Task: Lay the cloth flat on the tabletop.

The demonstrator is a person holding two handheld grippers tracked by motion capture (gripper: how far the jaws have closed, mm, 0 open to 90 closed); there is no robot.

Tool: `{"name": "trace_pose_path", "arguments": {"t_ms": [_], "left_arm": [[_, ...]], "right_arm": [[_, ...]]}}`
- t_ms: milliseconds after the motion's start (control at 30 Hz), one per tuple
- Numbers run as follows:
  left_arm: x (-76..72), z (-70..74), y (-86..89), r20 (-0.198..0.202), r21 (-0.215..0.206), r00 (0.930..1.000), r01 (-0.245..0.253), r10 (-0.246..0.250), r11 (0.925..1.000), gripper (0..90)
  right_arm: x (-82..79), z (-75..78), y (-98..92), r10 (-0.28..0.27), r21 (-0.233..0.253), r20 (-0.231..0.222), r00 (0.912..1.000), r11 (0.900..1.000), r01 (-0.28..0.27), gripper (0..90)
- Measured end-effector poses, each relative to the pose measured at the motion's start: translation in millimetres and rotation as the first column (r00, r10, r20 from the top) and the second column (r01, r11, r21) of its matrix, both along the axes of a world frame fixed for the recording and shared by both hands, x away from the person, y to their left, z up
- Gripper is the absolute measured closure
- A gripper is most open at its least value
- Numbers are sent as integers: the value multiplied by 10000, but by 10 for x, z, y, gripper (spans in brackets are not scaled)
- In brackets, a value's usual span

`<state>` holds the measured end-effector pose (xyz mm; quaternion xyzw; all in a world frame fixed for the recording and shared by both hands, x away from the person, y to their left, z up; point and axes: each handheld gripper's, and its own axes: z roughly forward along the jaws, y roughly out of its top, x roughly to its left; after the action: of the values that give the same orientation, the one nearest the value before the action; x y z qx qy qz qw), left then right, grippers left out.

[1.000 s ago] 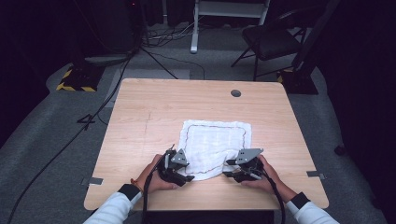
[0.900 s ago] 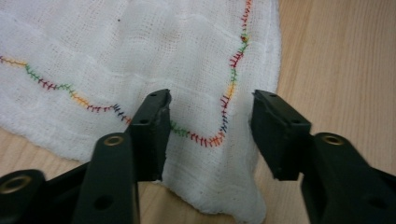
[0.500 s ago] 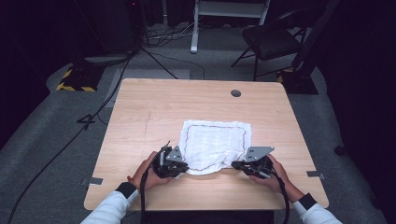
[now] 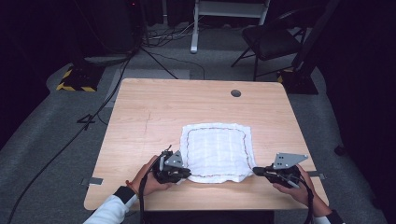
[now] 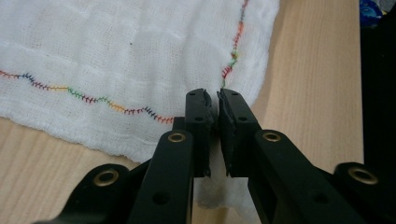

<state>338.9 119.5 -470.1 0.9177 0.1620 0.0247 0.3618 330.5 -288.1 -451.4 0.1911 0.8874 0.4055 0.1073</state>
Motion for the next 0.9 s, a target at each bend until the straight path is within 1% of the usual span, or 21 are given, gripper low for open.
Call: {"name": "trace_pose_path", "arguments": {"t_ms": [33, 100, 133, 167, 233, 267, 367, 400, 433, 467, 500, 533, 567, 600, 667, 700, 767, 800, 833, 867, 900], "left_arm": [[-17, -5, -2, -36, 46, 9999, 99, -98, 9999, 824], [-44, -33, -9, -153, 307, 9997, 207, -203, 9993, 824], [-44, -33, -9, -153, 307, 9997, 207, -203, 9993, 821], [-51, -65, -9, -356, 370, 9991, 259, -246, 9990, 812], [-60, -80, -8, -487, 429, 9984, 322, -301, 9986, 808], [-67, -86, -7, -531, 412, 9981, 341, -319, 9986, 782], [-99, -89, 14, -635, 373, 9978, 226, -202, 9991, 706], [-114, -74, 33, -567, 197, 9983, -122, 133, 9997, 645], [-114, -74, 33, -567, 197, 9983, -122, 133, 9997, 616], [-105, -45, 67, -389, 85, 9976, -576, 579, 9983, 559], [-105, -45, 67, -389, 85, 9976, -576, 579, 9983, 544], [-92, -30, 86, -256, 6, 9970, -730, 730, 9973, 544], [-50, -4, 118, -128, -183, 9935, -1135, 1133, 9934, 509], [-20, 7, 131, -16, -239, 9912, -1322, 1322, 9909, 487], [12, 15, 140, 21, -276, 9901, -1405, 1406, 9897, 488], [54, 21, 146, 137, -264, 9883, -1513, 1517, 9881, 478], [167, 20, 139, 364, -162, 9819, -1854, 1859, 9825, 426], [210, 18, 135, 347, -208, 9809, -1910, 1916, 9814, 417], [210, 18, 135, 347, -208, 9809, -1910, 1916, 9814, 415], [294, 23, 119, 474, -184, 9780, -2026, 2033, 9791, 391], [294, 23, 119, 474, -184, 9780, -2026, 2033, 9791, 360]], "right_arm": [[-52, -29, -66, -7, -122, -117, 9999, 9999, 6, 890], [-80, -61, -96, -36, -294, -199, 9998, 9996, 31, 896], [-80, -61, -96, -36, -294, -199, 9998, 9996, 31, 896], [-105, -112, -114, -79, -497, -351, 9994, 9987, 62, 896], [-113, -142, -121, -70, -537, -449, 9990, 9985, 46, 896], [-130, -192, -120, -75, -808, -563, 9984, 9967, 30, 893], [-141, -212, -131, -204, -775, -558, 9982, 9969, 161, 865], [-133, -196, -159, -463, -632, -419, 9980, 9970, 436, 818], [-133, -196, -159, -463, -632, -419, 9980, 9970, 436, 818], [-119, -173, -183, -796, -448, -240, 9965, 9959, 785, 777], [-119, -173, -183, -796, -448, -240, 9965, 9959, 785, 777], [-110, -160, -197, -887, -371, -215, 9958, 9954, 879, 766], [-87, -132, -217, -1191, -271, -49, 9929, 9925, 1189, 690], [-68, -118, -226, -1412, -209, 16, 9900, 9898, 1412, 681], [-45, -103, -234, -1540, -136, 37, 9881, 9880, 1541, 673], [28, -77, -249, -1898, -21, 256, 9815, 9818, 1899, 625], [110, -69, -266, -2169, 96, 256, 9759, 9762, 2167, 592], [162, -65, -273, -2316, 137, 286, 9724, 9728, 2313, 569], [162, -65, -273, -2316, 137, 286, 9724, 9728, 2313, 569], [282, -58, -279, -2548, 142, 335, 9664, 9670, 2545, 527], [350, -56, -282, -2629, 140, 385, 9641, 9648, 2625, 517]]}}
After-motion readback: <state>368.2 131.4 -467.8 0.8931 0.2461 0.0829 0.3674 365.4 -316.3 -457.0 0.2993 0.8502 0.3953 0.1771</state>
